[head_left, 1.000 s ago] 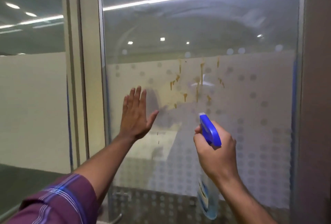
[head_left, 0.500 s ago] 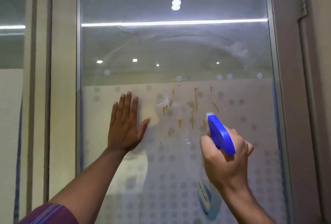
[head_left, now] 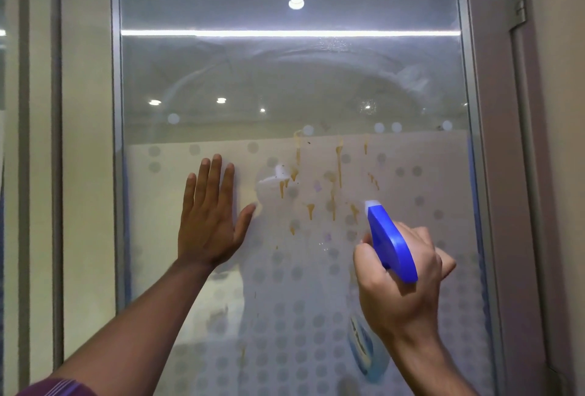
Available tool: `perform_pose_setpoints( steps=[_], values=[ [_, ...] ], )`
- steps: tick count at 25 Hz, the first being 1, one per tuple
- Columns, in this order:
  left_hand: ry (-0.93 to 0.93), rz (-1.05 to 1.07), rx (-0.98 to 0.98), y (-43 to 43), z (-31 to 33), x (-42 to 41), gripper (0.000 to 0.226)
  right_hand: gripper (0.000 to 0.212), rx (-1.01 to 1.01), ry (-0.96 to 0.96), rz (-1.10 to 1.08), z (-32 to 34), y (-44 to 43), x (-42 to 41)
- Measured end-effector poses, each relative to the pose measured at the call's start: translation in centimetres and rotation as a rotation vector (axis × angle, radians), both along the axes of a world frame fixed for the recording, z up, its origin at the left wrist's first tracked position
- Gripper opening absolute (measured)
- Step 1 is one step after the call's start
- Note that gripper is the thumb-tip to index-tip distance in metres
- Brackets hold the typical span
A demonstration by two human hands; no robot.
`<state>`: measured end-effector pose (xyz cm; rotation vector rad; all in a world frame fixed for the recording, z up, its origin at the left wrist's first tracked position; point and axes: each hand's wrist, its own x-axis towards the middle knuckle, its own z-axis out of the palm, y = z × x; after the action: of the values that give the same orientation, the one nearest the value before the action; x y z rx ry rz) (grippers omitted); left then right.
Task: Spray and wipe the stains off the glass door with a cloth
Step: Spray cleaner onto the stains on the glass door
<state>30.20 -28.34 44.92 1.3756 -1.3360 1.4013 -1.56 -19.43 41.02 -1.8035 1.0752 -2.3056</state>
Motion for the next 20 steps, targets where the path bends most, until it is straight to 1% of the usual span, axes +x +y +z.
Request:
perform_pose_setpoints(
  steps=[2,3,5,12,15,20],
  values=[
    [-0.004,-0.003,-0.006,0.0,0.0,0.0,0.086,0.026,-0.031,-0.039,-0.024,-0.1,0.2,-0.4],
    [-0.005,-0.004,-0.008,0.0,0.0,-0.1,0.087,0.025,-0.042,-0.058,-0.03,-0.3,0.1,-0.6],
    [-0.003,-0.006,-0.005,0.0,0.0,-0.1,0.086,0.014,-0.037,-0.064,-0.016,-0.9,0.1,-0.7],
    [-0.013,-0.019,-0.006,0.3,-0.1,0.2,0.084,0.018,0.006,-0.022,0.08,-2.3,1.4,0.2],
    [-0.012,-0.026,0.0,0.3,-0.2,0.5,0.084,0.016,0.024,-0.001,0.074,-2.5,2.1,1.1],
    [-0.016,-0.049,0.023,0.3,0.2,0.1,0.083,0.013,0.061,0.018,0.125,-2.7,2.6,2.2]
  ],
)
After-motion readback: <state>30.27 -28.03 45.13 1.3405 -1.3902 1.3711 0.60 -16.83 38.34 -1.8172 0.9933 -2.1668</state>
